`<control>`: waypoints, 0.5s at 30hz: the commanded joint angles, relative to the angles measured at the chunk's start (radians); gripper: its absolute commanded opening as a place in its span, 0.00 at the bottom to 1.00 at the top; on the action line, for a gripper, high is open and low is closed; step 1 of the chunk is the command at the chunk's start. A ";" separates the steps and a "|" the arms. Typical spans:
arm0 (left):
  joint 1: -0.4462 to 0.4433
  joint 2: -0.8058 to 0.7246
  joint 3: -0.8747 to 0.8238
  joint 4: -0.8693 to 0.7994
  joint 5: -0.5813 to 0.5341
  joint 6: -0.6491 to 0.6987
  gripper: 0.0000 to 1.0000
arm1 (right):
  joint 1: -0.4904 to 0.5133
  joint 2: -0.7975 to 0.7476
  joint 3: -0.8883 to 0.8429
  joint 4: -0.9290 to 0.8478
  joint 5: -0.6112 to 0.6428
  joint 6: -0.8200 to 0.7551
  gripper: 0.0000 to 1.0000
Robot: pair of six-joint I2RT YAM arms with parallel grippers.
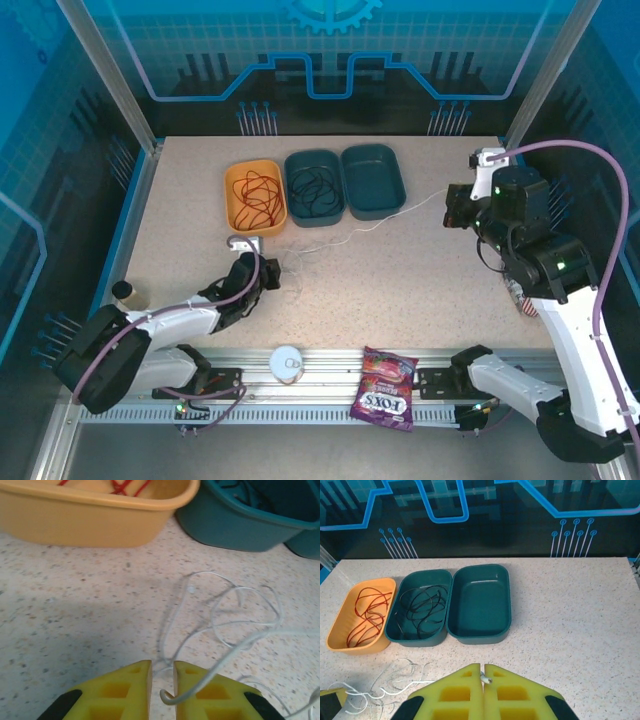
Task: Untangle the cables
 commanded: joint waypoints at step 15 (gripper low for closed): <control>0.112 -0.234 -0.092 -0.211 -0.096 -0.202 0.48 | -0.028 -0.037 0.082 -0.032 0.111 -0.050 0.00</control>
